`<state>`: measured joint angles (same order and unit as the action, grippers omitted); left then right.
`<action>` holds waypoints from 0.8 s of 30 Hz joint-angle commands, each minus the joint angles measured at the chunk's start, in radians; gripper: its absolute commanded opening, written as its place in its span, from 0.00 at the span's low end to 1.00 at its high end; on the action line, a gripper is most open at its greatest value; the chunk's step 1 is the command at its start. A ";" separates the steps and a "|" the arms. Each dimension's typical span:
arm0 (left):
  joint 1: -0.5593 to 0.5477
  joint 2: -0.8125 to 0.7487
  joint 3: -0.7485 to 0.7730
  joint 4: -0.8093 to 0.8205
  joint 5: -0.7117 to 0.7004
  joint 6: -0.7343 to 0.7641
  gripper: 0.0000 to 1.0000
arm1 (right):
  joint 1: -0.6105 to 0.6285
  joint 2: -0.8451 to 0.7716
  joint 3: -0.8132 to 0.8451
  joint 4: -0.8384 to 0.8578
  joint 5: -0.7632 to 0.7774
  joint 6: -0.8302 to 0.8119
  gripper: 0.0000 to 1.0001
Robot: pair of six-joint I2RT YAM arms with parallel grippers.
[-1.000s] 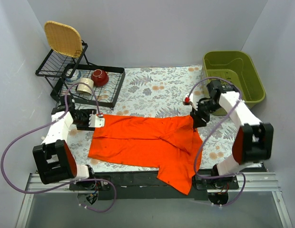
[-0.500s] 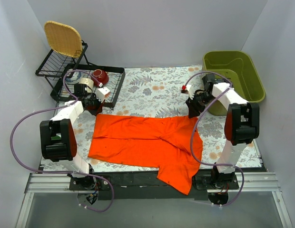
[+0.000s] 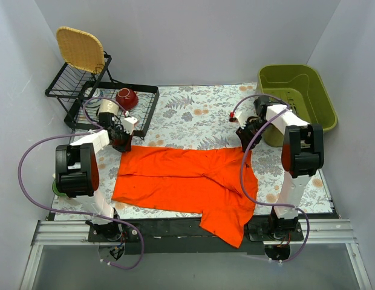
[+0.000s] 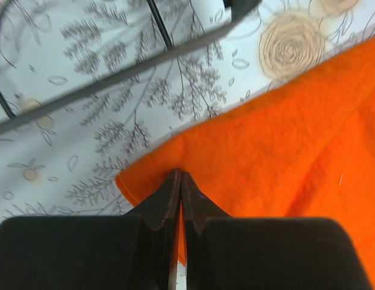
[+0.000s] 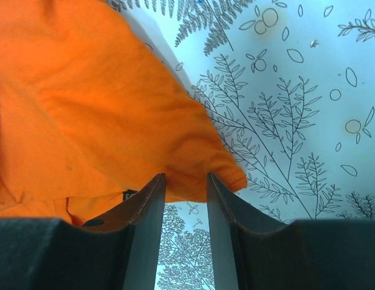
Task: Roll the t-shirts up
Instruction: Fold the T-shirt at the center of the board.
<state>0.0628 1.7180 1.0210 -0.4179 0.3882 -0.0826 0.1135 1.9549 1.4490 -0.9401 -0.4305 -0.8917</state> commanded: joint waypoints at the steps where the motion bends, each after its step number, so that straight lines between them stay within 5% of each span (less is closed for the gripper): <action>1: -0.003 -0.012 -0.039 0.027 -0.049 -0.016 0.00 | 0.006 0.027 0.031 -0.009 0.041 0.005 0.40; 8: 0.000 0.005 -0.096 0.103 -0.239 -0.023 0.00 | 0.028 0.082 0.068 0.017 0.091 0.014 0.40; 14: 0.081 0.008 -0.049 0.125 -0.345 -0.115 0.00 | 0.029 0.211 0.260 0.020 0.150 0.057 0.36; 24: 0.104 -0.078 0.043 0.015 -0.235 -0.229 0.01 | 0.038 0.236 0.491 -0.014 0.076 0.137 0.38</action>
<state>0.1703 1.7149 1.0016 -0.3340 0.0891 -0.2478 0.1482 2.2387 1.8553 -0.9428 -0.3141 -0.8093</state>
